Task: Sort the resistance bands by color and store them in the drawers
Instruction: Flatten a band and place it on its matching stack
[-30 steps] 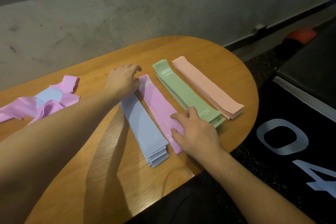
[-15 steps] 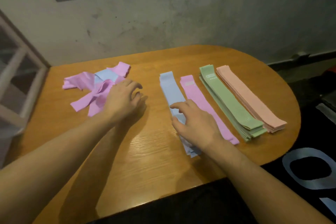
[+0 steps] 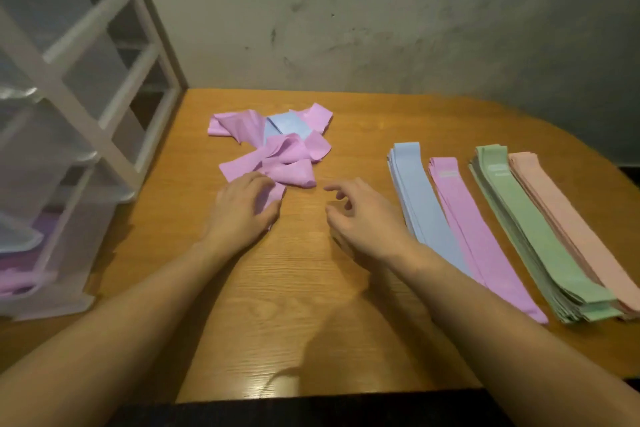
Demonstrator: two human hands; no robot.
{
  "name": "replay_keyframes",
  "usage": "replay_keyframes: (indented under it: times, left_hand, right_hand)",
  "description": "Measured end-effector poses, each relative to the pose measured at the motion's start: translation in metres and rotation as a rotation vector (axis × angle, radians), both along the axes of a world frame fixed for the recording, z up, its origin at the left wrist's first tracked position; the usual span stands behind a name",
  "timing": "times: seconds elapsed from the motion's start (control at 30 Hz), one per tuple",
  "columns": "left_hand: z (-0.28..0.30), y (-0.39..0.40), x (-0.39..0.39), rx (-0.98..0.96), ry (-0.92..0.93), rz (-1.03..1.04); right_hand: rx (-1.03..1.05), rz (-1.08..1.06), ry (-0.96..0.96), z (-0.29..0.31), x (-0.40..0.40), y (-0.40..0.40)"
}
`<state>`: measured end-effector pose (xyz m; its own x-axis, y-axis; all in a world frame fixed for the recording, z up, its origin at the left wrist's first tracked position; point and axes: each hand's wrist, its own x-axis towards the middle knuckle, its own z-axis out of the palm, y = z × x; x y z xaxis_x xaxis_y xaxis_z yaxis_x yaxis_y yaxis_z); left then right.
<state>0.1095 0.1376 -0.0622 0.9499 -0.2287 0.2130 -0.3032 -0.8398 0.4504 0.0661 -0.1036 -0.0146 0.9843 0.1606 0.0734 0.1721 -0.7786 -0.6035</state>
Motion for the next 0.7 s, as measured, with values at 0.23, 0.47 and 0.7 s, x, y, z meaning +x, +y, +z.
replay_keyframes:
  times: [0.23,0.47,0.7]
  left_hand:
    - [-0.004,0.000,0.002,-0.042,-0.021,0.009]
    - [-0.010,0.000,0.002,-0.032,-0.101,-0.074]
    - [-0.010,-0.001,-0.001,-0.052,-0.209,-0.108]
  right_hand:
    - [-0.002,0.041,-0.070,-0.009,0.040,0.034]
    - [-0.179,0.132,-0.088,-0.019,0.065,0.053]
    - [-0.385,0.118,-0.192,-0.023,0.052,0.037]
